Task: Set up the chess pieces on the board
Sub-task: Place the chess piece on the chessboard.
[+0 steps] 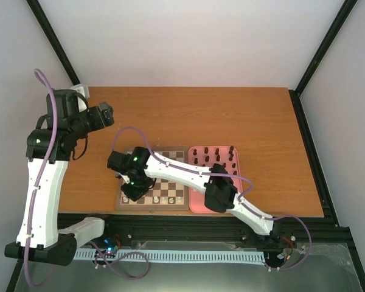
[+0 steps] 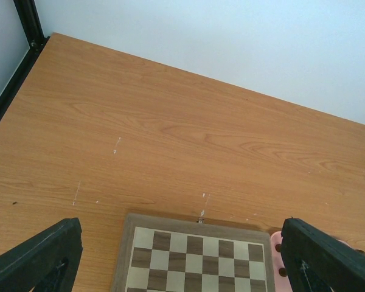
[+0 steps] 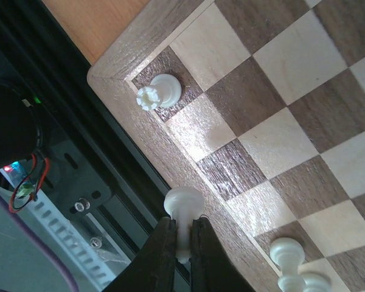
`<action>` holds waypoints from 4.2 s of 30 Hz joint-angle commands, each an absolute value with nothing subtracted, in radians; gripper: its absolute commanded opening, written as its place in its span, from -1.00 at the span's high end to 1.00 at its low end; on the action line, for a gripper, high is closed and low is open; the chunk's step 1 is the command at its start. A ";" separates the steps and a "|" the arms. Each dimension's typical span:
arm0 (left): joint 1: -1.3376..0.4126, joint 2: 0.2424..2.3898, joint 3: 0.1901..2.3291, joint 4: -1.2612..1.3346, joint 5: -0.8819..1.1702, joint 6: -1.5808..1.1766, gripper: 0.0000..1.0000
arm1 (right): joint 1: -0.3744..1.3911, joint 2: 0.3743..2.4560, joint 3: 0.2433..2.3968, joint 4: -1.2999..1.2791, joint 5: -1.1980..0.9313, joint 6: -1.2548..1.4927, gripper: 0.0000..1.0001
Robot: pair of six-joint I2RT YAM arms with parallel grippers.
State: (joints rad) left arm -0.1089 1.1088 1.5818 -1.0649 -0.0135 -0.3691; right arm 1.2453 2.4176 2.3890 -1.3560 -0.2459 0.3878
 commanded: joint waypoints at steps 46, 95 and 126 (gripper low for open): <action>-0.115 1.077 1.559 -1.039 0.012 -0.373 -0.99 | 1.251 2.549 2.474 -1.325 -0.188 0.389 0.63; -0.115 1.078 1.547 -1.040 0.000 -0.367 -1.00 | 1.244 2.559 2.464 -1.317 -0.227 0.357 0.48; -0.115 1.085 1.536 -1.032 -0.001 -0.364 -0.99 | 1.232 2.538 2.436 -1.283 -0.279 0.348 0.56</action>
State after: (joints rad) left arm -0.1089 1.0859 1.5398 -1.0473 0.0040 -0.3695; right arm 1.2415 2.5404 2.4489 -1.2915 -0.2619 0.3550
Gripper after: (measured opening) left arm 0.998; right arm 0.221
